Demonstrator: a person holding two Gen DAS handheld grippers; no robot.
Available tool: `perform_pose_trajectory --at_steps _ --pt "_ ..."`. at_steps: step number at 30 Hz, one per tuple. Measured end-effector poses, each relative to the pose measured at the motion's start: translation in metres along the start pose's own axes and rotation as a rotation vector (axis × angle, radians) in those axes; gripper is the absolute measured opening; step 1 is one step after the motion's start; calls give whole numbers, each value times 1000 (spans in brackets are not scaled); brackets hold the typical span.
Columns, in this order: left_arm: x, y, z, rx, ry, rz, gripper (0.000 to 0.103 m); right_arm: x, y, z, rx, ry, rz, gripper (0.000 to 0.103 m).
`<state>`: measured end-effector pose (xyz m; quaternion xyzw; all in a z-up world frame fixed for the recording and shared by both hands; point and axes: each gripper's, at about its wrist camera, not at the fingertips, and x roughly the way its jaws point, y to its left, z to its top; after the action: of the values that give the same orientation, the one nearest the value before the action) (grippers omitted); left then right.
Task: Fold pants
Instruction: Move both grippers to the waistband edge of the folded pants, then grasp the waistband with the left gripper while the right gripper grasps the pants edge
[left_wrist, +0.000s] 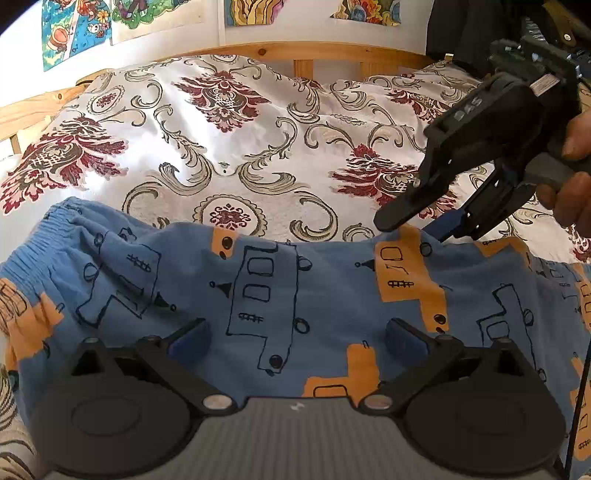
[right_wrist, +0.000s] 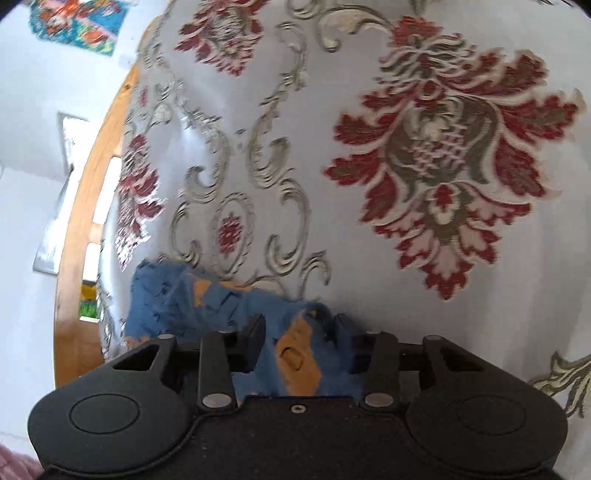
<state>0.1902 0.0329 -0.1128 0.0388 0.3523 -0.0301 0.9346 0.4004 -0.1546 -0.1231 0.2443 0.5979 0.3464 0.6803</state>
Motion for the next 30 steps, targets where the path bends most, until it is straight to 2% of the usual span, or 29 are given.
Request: perform_pose_trajectory --at_steps 1,3,6,7,8,9,11,12,13,14,19,24,30 --pt "0 0 0 -3 -3 0 103 3 -1 0 6 -2 -7 35" --pt "0 1 1 -11 -10 -6 103 4 2 0 -17 -11 -40 17" --pt "2 2 3 -20 -30 -21 94 3 4 -2 -53 -27 -70 13" --pt "3 1 5 -11 -36 -19 88 4 4 -3 -50 -31 -73 13" --pt "4 -1 8 5 -42 -13 79 5 5 -3 -48 -36 -77 12" --pt "6 -3 9 22 -47 -6 73 5 6 -3 -48 -37 -81 12" --pt "8 -6 12 54 -47 7 48 5 7 -3 -54 -40 -88 12" --pt "10 -7 14 69 -40 15 41 5 8 -4 -58 -42 -92 12" --pt "11 -8 15 77 -37 17 26 4 9 -4 -62 -43 -95 12" --pt "11 -8 16 84 -31 19 17 3 11 -5 -67 -45 -98 12" --pt "7 -4 16 66 -20 13 6 -8 20 -7 -87 -59 -97 23" --pt "5 -1 16 50 -16 4 5 -20 18 -8 -72 -60 -58 28" --pt "6 -4 13 82 -25 8 5 -5 16 -7 -73 -29 -51 28"
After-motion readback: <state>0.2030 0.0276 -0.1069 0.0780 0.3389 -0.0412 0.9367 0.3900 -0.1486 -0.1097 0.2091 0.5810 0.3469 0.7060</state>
